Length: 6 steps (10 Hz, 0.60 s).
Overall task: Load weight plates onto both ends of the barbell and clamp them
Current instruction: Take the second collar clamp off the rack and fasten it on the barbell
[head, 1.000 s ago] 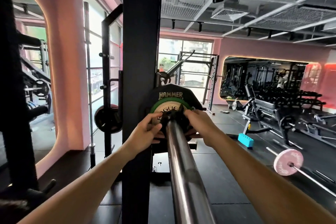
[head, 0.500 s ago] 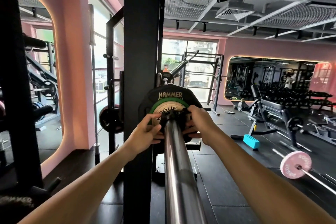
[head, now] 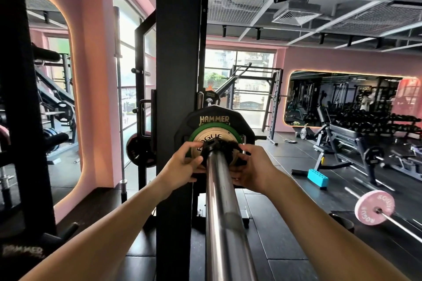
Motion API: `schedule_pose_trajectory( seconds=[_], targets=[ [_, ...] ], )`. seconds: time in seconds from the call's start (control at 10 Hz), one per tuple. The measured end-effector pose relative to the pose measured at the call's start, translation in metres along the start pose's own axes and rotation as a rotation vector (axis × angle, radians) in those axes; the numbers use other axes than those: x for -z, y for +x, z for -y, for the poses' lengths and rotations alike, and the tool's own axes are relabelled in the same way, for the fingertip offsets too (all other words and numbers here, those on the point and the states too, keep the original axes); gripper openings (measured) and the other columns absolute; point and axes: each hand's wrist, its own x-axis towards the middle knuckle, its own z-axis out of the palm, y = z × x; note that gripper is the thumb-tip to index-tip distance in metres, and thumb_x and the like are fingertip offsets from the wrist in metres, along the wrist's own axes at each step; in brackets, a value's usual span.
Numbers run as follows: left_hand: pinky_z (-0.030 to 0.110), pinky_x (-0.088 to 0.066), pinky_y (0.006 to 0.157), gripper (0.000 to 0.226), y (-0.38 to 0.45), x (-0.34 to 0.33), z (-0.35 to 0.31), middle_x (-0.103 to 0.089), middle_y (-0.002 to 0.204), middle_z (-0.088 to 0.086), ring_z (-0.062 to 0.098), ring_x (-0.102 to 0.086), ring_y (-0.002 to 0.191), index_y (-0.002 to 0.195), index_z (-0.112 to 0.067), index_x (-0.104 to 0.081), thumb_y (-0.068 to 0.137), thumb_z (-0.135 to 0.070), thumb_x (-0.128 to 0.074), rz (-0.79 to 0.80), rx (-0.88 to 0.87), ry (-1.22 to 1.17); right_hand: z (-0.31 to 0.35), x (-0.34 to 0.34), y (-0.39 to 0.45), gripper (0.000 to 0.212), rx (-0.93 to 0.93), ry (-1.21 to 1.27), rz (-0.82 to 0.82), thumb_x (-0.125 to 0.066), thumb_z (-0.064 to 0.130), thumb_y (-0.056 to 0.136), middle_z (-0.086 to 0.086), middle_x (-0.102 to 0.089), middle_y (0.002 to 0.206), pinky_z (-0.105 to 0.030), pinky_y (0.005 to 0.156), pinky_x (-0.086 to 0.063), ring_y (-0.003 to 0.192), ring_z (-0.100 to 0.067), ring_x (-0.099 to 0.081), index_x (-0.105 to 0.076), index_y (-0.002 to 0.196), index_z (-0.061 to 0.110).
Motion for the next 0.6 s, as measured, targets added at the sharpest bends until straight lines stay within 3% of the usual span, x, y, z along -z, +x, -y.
schedule_pose_trajectory(
  seconds=[0.1,0.2,0.3,0.4,0.5,0.6],
  targets=[
    [0.032,-0.063,0.068,0.030,-0.007,-0.002,-0.014,-0.073,0.091,0.009,0.007,-0.076,0.077,0.123,-0.030,-0.056,0.102,-0.010,-0.056,-0.010,0.024,0.064,-0.003,0.002,-0.003,0.021,0.020,-0.050,-0.004,-0.049,0.025,0.095,-0.018,-0.063,0.088,-0.041,0.074,-0.052,0.080,-0.033,-0.065,-0.057,0.107,0.010],
    [0.016,-0.053,0.049,0.029,-0.009,-0.003,-0.019,-0.069,0.081,0.003,-0.002,-0.069,0.058,0.126,-0.024,-0.055,0.102,-0.007,-0.055,-0.039,0.004,0.148,-0.002,0.005,-0.007,0.028,0.037,-0.185,-0.011,-0.050,0.034,0.099,-0.018,-0.072,0.091,-0.044,0.084,-0.055,0.086,-0.032,-0.071,-0.060,0.110,0.011],
    [0.012,-0.038,0.042,0.035,-0.004,0.003,-0.027,-0.064,0.068,-0.007,-0.002,-0.053,0.040,0.128,-0.027,-0.060,0.097,-0.012,-0.062,-0.064,-0.039,0.386,0.008,0.011,-0.025,0.033,0.126,-0.485,-0.101,-0.056,0.041,0.098,-0.012,-0.076,0.100,-0.043,0.093,-0.053,0.094,-0.029,-0.073,-0.064,0.113,0.013],
    [0.012,-0.036,0.042,0.034,-0.004,0.014,-0.043,-0.064,0.067,-0.006,-0.001,-0.048,0.038,0.126,-0.025,-0.065,0.094,-0.014,-0.067,-0.021,-0.049,0.503,0.018,0.010,-0.040,0.026,0.235,-0.591,-0.138,-0.062,0.032,0.096,-0.011,-0.074,0.108,-0.038,0.085,-0.058,0.094,-0.028,-0.072,-0.064,0.112,0.012],
    [0.016,-0.043,0.051,0.022,-0.015,0.032,-0.080,-0.069,0.076,0.004,0.008,-0.056,0.054,0.113,-0.018,-0.070,0.091,-0.019,-0.073,0.034,-0.074,0.601,0.032,0.000,-0.064,0.019,0.402,-0.836,-0.143,-0.065,0.030,0.093,-0.005,-0.072,0.108,-0.031,0.074,-0.051,0.093,-0.023,-0.070,-0.069,0.107,0.018],
    [0.023,-0.048,0.067,0.020,-0.020,0.048,-0.106,-0.070,0.086,0.002,0.016,-0.064,0.073,0.110,-0.022,-0.071,0.091,-0.026,-0.073,0.001,-0.108,0.719,0.046,-0.011,-0.078,0.018,0.552,-0.997,-0.136,-0.067,0.031,0.090,-0.001,-0.070,0.101,-0.029,0.072,-0.049,0.087,-0.019,-0.068,-0.073,0.103,0.020]
  ],
)
